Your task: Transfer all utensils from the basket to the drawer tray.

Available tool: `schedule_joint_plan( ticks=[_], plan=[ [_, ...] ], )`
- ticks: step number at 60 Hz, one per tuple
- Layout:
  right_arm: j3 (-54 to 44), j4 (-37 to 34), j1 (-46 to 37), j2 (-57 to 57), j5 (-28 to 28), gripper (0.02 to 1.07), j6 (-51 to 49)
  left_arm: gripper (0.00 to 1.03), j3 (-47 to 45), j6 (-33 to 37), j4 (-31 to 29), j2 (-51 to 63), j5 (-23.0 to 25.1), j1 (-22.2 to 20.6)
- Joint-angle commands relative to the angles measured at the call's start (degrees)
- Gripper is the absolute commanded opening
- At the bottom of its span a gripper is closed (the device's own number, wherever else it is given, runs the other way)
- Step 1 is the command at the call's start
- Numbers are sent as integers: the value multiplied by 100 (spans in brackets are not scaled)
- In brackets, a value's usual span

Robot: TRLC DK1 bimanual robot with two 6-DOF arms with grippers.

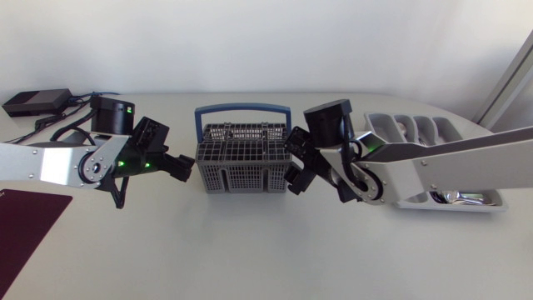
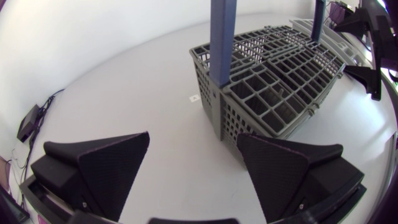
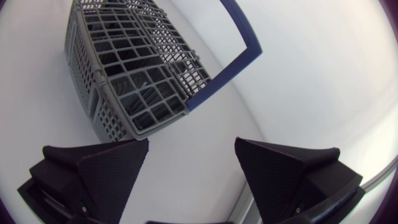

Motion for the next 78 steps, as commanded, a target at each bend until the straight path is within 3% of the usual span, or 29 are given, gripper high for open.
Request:
schedule_joint_plan(
  ticks=[1, 26, 59, 66, 78],
  plan=[
    [-26, 92, 75, 112, 20, 102, 94, 98, 43, -36, 76, -46, -38, 60],
    [-158, 48, -118, 7, 187, 102, 33, 98, -80, -1, 76, -196, -38, 95],
    [-1177, 65, -1076, -1645, 318, 102, 24, 98, -907, -63, 67, -2033, -47, 772],
    [-1388, -49, -1481, -2296, 239, 102, 129, 98, -1074, -63, 76, -2437, -47, 833],
    [-1582, -462, -2114, -3192, -437, 102, 701, 98, -1311, -71, -12, -2947, -47, 807]
  ],
)
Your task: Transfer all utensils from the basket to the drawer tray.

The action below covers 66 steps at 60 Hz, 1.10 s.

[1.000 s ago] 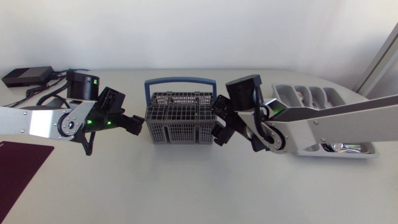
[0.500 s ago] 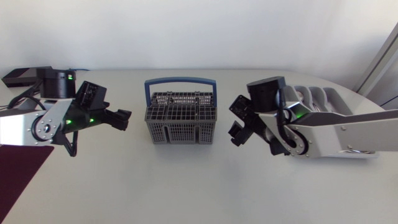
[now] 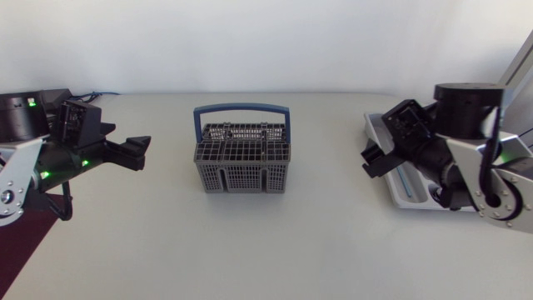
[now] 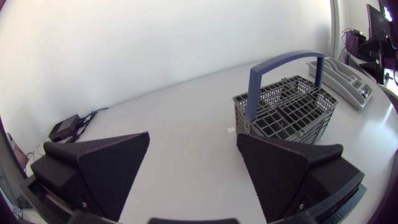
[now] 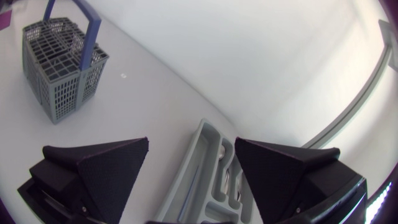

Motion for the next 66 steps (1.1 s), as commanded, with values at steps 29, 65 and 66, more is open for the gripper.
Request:
schedule_joint_plan(
  ticks=[29, 65, 66],
  plan=[
    [-1028, -163, -1225, -1621, -1169, 102, 885, 98, -982, -17, 179, -1275, -45, -145],
    [-1837, -330, -1225, -2852, -1344, 102, 1474, 98, -1694, -157, 346, -2488, -36, 4],
    [-1872, -330, -1225, -2896, -1344, 102, 1500, 98, -1747, -166, 373, -2576, -36, 13]
  ],
)
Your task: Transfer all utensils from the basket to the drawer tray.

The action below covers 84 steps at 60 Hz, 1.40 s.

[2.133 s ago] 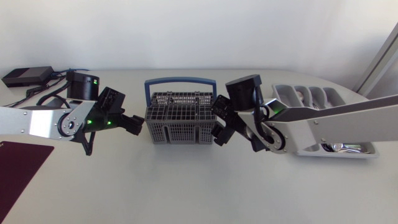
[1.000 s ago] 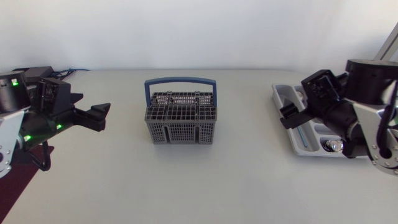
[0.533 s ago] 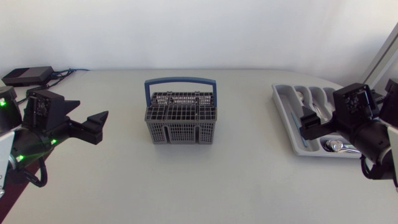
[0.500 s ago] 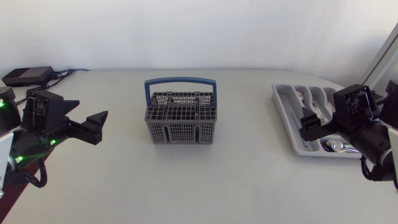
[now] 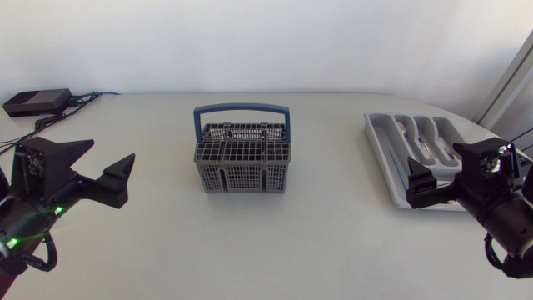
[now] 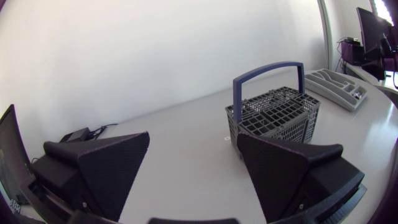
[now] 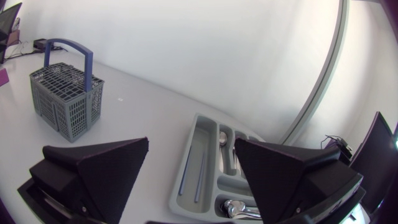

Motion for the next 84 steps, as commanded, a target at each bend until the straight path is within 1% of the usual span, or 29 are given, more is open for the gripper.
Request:
schedule_joint_plan(
  ticks=[1, 9, 24, 31, 37, 84],
  plan=[
    [-218, -48, -36, -142, -5, 102, 224, 98, -239, -127, 124, -273, -38, 70],
    [-332, -92, -36, -344, 83, 102, 364, 98, -397, -162, 238, -501, -38, 184],
    [-561, -188, -80, -862, 224, 102, 523, 98, -582, -276, 343, -580, -38, 255],
    [-711, -251, -125, -1211, 139, 102, 691, 98, -740, -311, 484, -826, -38, 272],
    [-842, -308, -166, -1508, 54, 102, 838, 98, -810, -311, 466, -1064, -38, 299],
    [-1826, -742, -475, -3745, -593, 102, 1946, 98, -1758, -1364, -842, -3385, -415, 249]
  ],
)
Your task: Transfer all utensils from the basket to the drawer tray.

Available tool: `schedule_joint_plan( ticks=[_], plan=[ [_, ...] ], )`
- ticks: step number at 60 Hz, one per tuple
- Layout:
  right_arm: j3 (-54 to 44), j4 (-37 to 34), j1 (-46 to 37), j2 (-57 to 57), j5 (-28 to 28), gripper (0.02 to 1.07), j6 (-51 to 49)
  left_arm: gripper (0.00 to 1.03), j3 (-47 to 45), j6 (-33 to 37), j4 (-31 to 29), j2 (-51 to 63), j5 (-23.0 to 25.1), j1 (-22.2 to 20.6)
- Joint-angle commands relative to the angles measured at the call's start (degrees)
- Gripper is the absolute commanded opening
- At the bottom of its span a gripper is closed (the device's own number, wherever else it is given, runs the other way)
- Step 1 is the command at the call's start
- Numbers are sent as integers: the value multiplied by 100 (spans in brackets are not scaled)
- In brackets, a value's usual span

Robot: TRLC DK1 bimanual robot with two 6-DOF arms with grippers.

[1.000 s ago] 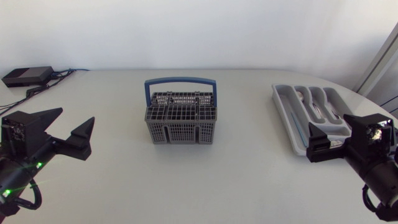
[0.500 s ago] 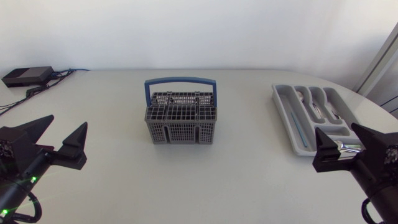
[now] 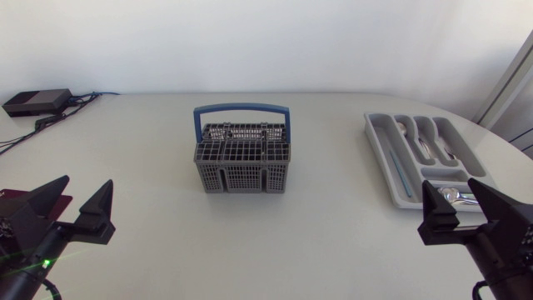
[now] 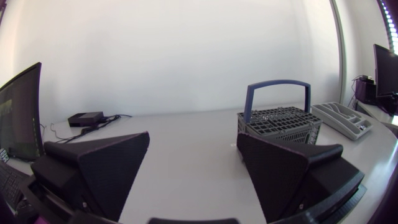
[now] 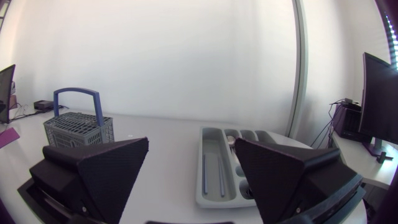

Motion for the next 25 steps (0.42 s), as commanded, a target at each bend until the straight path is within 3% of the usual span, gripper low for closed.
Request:
schedule_joint_plan(
  ticks=[1, 25],
  plan=[
    [-152, -49, -49, -121, -54, 102, 239, 98, -216, -233, -98, -259, -56, -10],
    [-152, -49, -49, -121, -54, 102, 239, 99, -416, -458, -377, -751, -137, -21]
  ],
)
